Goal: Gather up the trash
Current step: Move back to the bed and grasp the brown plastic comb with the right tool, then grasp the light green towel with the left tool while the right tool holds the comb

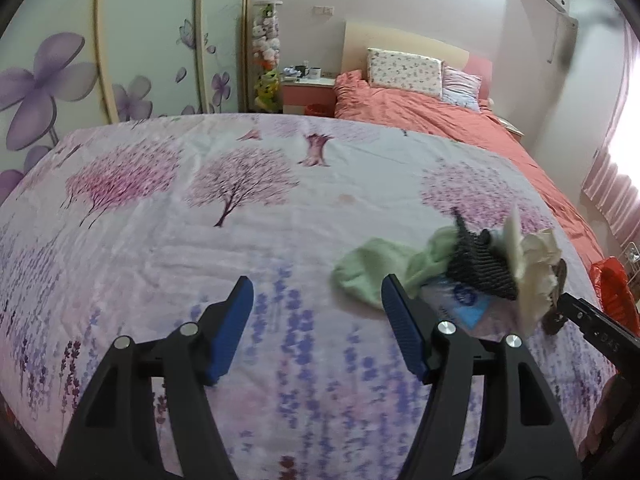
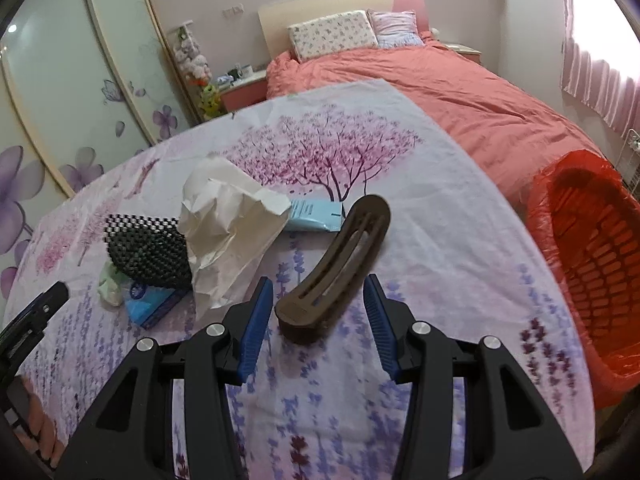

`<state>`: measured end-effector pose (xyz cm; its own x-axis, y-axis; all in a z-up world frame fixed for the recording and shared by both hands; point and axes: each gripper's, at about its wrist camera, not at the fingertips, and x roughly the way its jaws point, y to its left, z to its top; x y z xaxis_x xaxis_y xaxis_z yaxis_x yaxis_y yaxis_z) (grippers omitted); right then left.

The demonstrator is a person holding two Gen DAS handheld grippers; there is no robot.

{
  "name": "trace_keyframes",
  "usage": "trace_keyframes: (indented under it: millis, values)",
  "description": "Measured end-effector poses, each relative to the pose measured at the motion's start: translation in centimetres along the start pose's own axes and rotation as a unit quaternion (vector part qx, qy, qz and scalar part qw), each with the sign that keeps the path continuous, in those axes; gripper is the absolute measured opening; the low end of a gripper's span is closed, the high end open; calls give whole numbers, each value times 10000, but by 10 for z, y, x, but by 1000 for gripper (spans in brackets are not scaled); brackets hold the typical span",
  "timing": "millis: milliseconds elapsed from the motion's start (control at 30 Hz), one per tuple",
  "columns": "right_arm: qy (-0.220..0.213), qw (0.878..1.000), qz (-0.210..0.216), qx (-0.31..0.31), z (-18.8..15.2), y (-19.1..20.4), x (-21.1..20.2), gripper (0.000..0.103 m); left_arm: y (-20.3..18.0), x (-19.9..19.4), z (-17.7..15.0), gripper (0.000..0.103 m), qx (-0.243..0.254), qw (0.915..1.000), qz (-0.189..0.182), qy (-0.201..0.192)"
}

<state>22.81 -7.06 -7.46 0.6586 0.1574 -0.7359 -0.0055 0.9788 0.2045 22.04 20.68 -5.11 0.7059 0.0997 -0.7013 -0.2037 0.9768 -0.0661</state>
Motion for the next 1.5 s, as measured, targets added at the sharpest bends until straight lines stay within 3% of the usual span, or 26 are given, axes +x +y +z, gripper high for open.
trace_keyframes:
  millis: [133, 333, 533, 767, 1067, 1167, 1233, 1267, 1333, 1500]
  values:
    - [176, 9997, -94, 134, -2, 1, 12, 46, 9, 6, -3, 66, -54, 10000, 16, 60]
    - [125, 9993, -280, 220, -3, -4, 9, 38, 9, 11, -4, 66, -34, 9999, 5, 116]
    - [107, 9984, -329, 443, -1, -15, 9, 38, 5, 20, -2, 66, -6, 9998, -30, 188]
    - [64, 9985, -499, 223, 4, -7, 16, 35, -7, 35, 5, 66, 114, 9993, -144, 331]
    - [57, 9990, -424, 113, 4, -12, 15, 34, -25, 62, 14, 65, 238, 9973, -353, 605]
    - [54, 9990, -430, 102, 4, -11, 15, 34, -29, 71, 16, 50, 245, 9961, -468, 705]
    - [56, 9990, -427, 89, 3, -10, 15, 34, -34, 71, 17, 25, 319, 9960, -491, 676]
    - [57, 9991, -421, 83, 3, -10, 15, 34, -35, 72, 17, 18, 342, 9955, -563, 687]
    - [58, 9992, -396, 78, 3, -10, 15, 34, -32, 72, 16, 13, 283, 9957, -568, 670]
    - [-11, 9986, -517, 59, 4, -17, 11, 31, -2, 65, 19, 11, -53, 9977, -352, 584]
